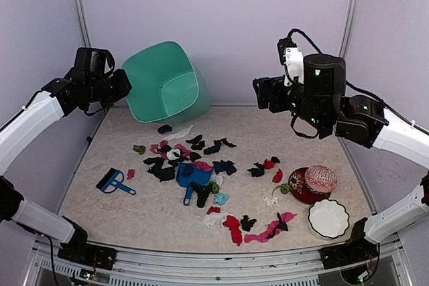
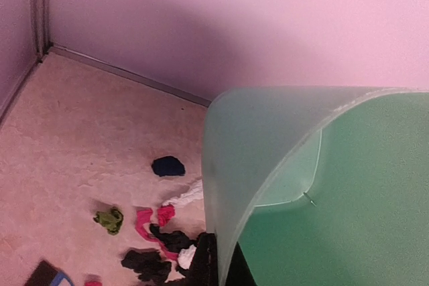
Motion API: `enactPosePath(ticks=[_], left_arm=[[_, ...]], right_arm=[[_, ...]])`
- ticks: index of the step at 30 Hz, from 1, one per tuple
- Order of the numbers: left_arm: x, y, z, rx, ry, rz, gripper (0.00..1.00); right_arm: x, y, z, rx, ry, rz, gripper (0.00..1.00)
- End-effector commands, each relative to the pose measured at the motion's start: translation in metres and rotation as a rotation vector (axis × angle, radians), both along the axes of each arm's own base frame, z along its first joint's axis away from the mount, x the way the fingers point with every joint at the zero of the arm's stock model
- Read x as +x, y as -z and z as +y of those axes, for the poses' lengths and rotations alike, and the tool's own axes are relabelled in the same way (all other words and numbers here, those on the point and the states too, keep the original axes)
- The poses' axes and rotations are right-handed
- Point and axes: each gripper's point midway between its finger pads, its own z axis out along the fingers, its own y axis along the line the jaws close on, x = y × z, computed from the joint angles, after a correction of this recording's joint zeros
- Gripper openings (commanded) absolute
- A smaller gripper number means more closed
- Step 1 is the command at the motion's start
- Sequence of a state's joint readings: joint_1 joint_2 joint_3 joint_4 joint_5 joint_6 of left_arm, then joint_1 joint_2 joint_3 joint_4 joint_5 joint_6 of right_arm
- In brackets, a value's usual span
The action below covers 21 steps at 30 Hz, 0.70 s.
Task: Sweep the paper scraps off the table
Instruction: Adjust the paper scraps at the center of the board.
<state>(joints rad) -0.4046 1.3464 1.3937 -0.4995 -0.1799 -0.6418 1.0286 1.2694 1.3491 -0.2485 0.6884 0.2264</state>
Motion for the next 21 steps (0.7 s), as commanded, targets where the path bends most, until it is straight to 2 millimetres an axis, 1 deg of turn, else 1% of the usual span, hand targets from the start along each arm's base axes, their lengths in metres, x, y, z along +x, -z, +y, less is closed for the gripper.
enactPosePath(ticks=[1,7,8,15,18,21], left_arm=[[-0.008,-0.036,0.045,-0.002,-0.11,-0.099,0.0],[-0.012,-0.026,0.089,0.052,-0.205,-0.063,0.0],[-0.013,-0.024,0.1,0.061,-0.23,-0.056,0.0],[-0.022,-0.008,0.147,0.155,-0.352,0.018,0.0],[-0.028,0.001,0.165,0.169,-0.391,0.06,0.0],[-0.029,0.01,0.176,0.166,-0.39,0.101,0.0]], right_arm=[[0.01,0.025,0.007,-0.034,-0.006,0.066,0.85],[0.017,0.042,0.014,-0.052,-0.022,0.106,0.85],[0.018,0.045,0.015,-0.054,-0.022,0.111,0.85],[0.021,0.061,0.015,-0.075,-0.028,0.144,0.85],[0.022,0.067,0.014,-0.08,-0.029,0.157,0.85],[0.022,0.074,0.014,-0.089,-0.033,0.17,0.85]])
